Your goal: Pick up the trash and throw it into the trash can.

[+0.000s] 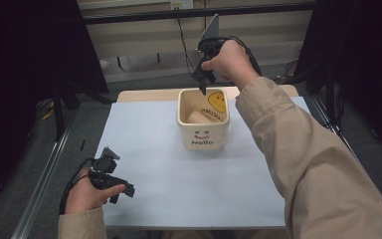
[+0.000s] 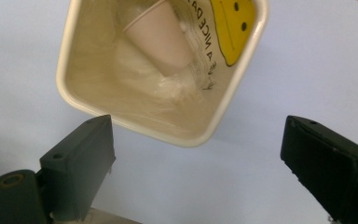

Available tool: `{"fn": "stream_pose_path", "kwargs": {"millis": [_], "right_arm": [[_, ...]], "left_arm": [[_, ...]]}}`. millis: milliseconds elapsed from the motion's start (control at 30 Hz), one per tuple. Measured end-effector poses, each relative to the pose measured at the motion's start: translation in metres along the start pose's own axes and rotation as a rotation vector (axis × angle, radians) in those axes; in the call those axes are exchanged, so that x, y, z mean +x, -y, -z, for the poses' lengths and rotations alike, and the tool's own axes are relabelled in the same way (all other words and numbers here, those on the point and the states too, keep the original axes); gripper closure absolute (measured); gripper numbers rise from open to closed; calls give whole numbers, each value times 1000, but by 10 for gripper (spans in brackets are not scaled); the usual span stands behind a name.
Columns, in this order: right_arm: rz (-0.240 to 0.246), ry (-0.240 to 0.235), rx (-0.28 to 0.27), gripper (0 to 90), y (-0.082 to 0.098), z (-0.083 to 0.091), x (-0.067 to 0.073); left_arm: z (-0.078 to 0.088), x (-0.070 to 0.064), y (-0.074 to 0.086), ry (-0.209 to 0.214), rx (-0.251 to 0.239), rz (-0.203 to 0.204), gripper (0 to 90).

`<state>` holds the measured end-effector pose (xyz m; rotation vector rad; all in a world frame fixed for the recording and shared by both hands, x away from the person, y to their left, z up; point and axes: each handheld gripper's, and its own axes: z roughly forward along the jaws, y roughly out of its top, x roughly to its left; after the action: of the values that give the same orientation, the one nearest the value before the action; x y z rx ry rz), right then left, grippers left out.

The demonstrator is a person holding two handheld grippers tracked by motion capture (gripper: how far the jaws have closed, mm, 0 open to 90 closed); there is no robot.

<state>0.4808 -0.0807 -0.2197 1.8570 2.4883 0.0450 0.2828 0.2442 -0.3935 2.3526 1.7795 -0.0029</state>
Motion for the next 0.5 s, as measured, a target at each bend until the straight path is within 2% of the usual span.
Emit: {"fn": "stream_pose_path", "kwargs": {"millis": [233, 267, 333, 433, 500], "right_arm": [[-20, -14, -46, 93, 4, 35, -9], [-23, -16, -45, 93, 4, 39, -10], [-27, -16, -51, 93, 5, 46, -12], [-31, -24, -60, 93, 6, 55, -15], [-37, -23, -69, 92, 7, 63, -18]], "left_arm": [[-1, -1, 0, 0, 4, -4, 35], [0, 0, -1, -2, 15, -23, 35], [-1, 0, 0, -4, 2, -19, 35], [-1, -1, 0, 6, -2, 10, 35], [0, 1, 0, 0, 11, -6, 35]]}}
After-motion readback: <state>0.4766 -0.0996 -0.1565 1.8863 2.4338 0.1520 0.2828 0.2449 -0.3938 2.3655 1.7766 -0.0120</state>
